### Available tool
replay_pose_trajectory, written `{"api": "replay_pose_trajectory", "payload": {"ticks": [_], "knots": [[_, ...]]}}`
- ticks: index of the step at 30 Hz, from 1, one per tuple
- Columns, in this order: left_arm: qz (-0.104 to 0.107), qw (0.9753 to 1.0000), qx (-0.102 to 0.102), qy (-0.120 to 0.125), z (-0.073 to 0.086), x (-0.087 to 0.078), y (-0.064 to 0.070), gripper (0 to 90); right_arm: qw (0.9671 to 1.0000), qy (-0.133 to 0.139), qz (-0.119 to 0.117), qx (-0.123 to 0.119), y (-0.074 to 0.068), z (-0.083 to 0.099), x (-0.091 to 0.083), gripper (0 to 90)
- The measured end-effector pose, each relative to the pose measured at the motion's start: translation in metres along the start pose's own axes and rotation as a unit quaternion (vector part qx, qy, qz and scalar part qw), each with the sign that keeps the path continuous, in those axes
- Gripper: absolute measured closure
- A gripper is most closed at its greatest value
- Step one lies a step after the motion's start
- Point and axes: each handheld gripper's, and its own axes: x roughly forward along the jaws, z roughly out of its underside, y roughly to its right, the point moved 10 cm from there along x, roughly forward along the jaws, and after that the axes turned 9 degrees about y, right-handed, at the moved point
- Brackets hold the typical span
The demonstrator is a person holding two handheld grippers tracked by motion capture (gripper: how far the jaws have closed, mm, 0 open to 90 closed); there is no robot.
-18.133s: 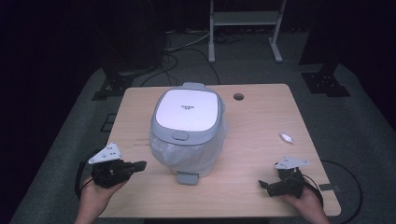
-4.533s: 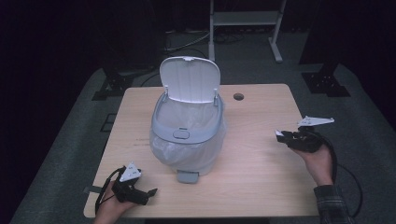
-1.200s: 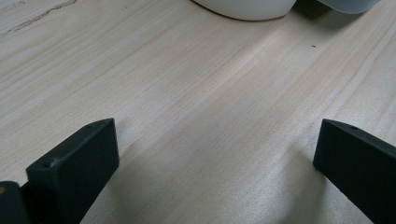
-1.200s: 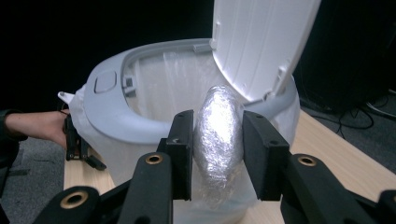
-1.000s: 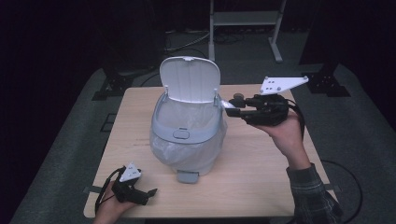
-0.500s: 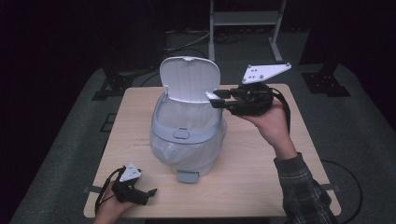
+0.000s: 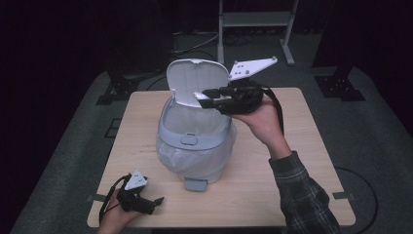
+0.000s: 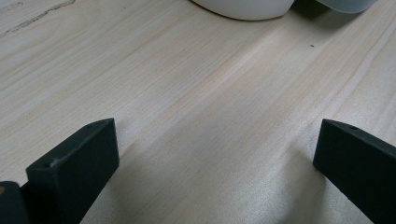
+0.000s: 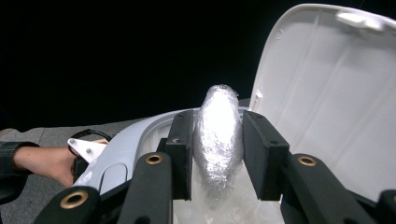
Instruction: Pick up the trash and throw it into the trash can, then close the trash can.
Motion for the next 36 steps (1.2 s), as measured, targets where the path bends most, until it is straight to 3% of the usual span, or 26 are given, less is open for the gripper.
{"api": "replay_pose_trajectory", "payload": {"ticks": [12,15,18,25,36], "knots": [[0.001,1.0,0.001,0.0,0.0,0.0,0.0,0.0,0.9998,-0.005,-0.019,0.002,-0.004,-0.004,0.025,63.7],[0.001,1.0,0.001,0.001,0.0,0.0,0.0,0.0,0.9998,-0.008,-0.019,0.004,-0.003,-0.003,0.029,57.4],[0.001,1.0,0.001,0.001,0.0,0.0,0.0,0.0,0.9998,-0.007,-0.018,0.003,-0.004,-0.003,0.026,57.3],[0.003,1.0,0.001,0.0,0.0,0.0,0.0,0.0,1.0,-0.005,0.001,0.005,0.003,0.006,0.004,59.8],[0.003,1.0,0.001,0.0,0.0,0.0,0.0,0.0,0.9982,-0.011,0.056,0.02,0.034,0.03,-0.044,72.3]]}}
